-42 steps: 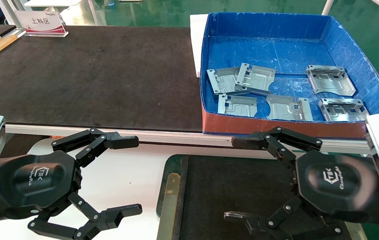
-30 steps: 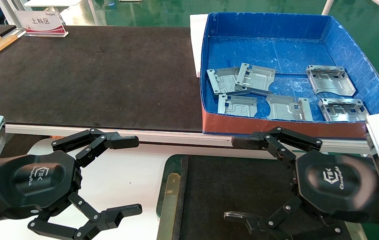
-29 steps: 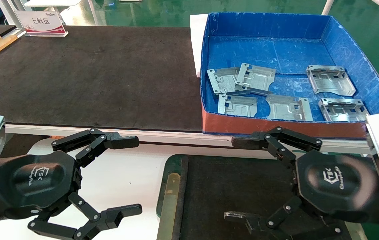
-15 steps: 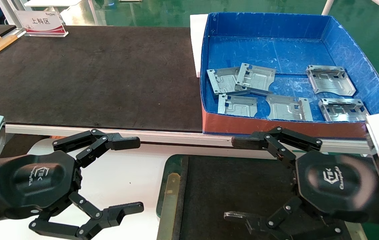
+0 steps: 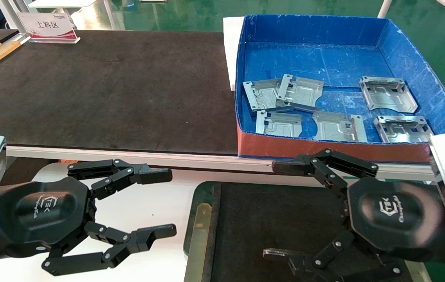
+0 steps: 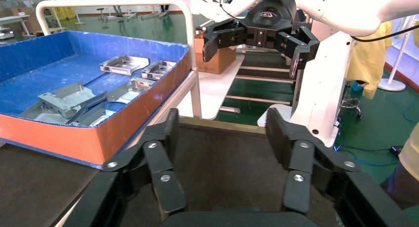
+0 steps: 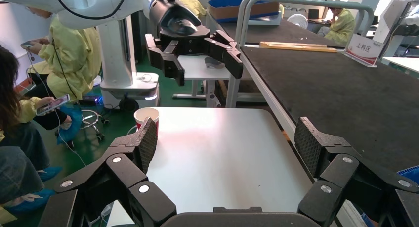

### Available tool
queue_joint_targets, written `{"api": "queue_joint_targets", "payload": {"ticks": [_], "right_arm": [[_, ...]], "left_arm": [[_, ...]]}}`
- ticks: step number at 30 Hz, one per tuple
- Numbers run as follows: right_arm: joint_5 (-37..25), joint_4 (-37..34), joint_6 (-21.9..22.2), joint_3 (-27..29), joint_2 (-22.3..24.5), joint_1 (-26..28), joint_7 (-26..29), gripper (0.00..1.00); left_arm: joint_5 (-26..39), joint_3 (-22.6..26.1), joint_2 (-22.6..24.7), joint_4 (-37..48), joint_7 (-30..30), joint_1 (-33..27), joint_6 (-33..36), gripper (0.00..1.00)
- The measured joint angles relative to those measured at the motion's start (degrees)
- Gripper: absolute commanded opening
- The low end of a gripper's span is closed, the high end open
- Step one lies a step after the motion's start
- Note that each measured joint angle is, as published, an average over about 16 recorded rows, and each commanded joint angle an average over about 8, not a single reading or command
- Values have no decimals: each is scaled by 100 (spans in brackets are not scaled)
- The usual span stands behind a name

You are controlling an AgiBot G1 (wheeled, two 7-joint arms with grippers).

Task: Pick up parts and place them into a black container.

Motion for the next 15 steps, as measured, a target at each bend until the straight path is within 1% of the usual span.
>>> {"api": "queue_joint_targets", "payload": {"ticks": [15], "right_arm": [[0, 1, 0, 0, 0, 0, 0, 100]], "left_arm": [[0, 0, 0, 0, 0, 0, 0, 0]]}}
